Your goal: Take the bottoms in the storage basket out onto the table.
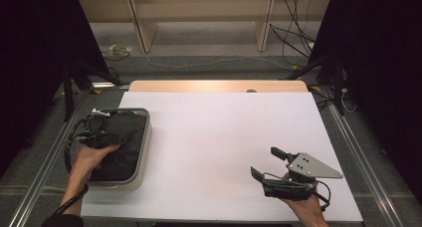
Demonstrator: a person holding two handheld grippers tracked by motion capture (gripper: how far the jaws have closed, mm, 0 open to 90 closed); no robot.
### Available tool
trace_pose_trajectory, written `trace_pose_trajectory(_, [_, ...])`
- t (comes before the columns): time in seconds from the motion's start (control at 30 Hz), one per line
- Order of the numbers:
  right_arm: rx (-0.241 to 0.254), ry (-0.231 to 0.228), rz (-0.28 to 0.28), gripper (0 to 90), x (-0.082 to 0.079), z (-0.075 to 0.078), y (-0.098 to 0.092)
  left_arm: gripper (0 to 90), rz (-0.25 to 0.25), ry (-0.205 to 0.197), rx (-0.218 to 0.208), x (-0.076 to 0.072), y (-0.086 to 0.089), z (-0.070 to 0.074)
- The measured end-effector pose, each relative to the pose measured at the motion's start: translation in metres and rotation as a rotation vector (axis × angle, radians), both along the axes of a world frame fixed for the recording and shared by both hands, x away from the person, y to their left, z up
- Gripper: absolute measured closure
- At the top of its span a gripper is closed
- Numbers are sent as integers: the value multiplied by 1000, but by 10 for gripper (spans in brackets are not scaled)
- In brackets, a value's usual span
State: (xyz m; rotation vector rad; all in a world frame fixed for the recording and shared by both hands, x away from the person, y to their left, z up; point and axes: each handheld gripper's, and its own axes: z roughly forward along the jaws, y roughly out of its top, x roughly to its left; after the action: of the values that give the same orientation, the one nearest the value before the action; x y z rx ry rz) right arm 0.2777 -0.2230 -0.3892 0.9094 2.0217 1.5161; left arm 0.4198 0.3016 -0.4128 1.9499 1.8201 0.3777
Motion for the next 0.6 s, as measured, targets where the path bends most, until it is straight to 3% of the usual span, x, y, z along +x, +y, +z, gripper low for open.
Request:
trace_pose_trajectory(0.33, [-14,9,14,151,0,-1,2,0,-42,105,5,3,3,-11])
trace_pose_trajectory(0.6, [-16,10,21,152,0,-2,3,0,-14,149,-10,15,9,-17])
